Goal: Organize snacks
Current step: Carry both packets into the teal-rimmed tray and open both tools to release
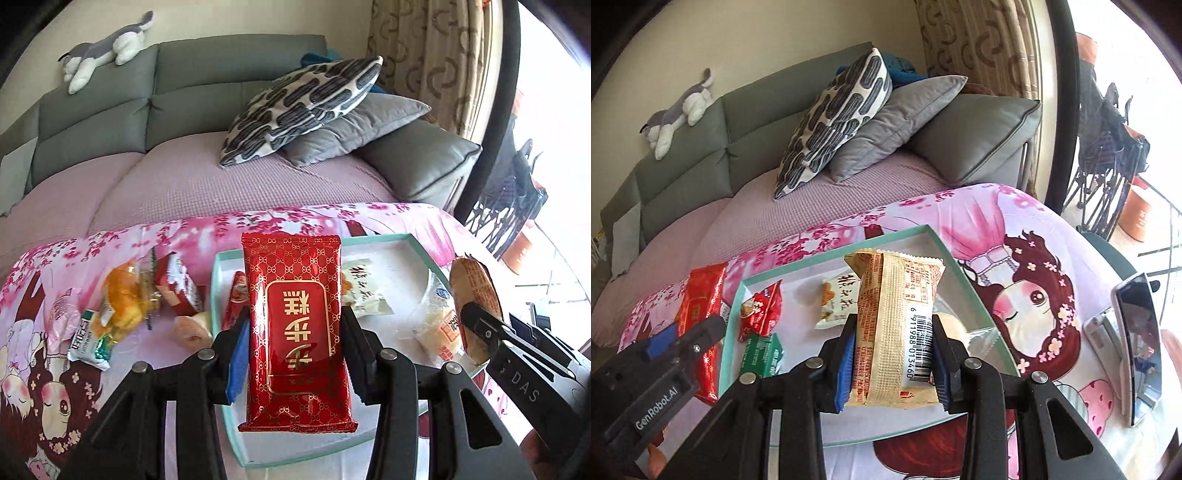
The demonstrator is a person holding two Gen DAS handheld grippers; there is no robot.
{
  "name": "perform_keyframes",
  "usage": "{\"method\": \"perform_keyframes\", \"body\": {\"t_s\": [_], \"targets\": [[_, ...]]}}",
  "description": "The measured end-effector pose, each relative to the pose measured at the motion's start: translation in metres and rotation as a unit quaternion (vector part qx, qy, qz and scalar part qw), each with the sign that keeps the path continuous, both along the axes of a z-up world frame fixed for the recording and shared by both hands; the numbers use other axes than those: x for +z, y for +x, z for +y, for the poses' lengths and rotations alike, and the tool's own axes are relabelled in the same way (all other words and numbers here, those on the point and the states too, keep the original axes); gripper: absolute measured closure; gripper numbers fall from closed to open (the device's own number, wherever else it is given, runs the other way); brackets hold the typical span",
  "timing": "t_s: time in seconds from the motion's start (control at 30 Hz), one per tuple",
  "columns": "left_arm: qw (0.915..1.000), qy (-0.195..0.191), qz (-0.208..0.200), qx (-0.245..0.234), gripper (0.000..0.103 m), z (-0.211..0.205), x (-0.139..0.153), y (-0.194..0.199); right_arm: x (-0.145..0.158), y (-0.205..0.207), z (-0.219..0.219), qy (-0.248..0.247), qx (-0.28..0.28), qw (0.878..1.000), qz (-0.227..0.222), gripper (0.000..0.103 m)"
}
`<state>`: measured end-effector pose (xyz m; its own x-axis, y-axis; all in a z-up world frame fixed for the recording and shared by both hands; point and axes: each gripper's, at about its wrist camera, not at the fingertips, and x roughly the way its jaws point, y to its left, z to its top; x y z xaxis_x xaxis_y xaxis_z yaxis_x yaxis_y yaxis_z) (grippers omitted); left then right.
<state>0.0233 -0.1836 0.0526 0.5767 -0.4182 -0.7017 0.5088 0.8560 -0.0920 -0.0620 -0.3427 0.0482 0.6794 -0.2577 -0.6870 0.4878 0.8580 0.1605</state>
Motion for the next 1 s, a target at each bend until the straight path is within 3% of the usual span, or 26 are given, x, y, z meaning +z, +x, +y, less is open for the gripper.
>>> {"method": "perform_keyframes", "body": {"t_s": [0.33,1.0], "targets": [[0.9989,0.018,0.006,-0.043,0.056,-0.041,-0.011,-0.018,-0.009,-0.002,-0.010,0.008,0.004,1.000,0.009,0.065],[0.9971,0.053,0.046,-0.029,0.056,-0.046,-0.046,0.001,-0.030,0.012,-0.003,-0.004,0.023,0.998,0.050,0.065]]}}
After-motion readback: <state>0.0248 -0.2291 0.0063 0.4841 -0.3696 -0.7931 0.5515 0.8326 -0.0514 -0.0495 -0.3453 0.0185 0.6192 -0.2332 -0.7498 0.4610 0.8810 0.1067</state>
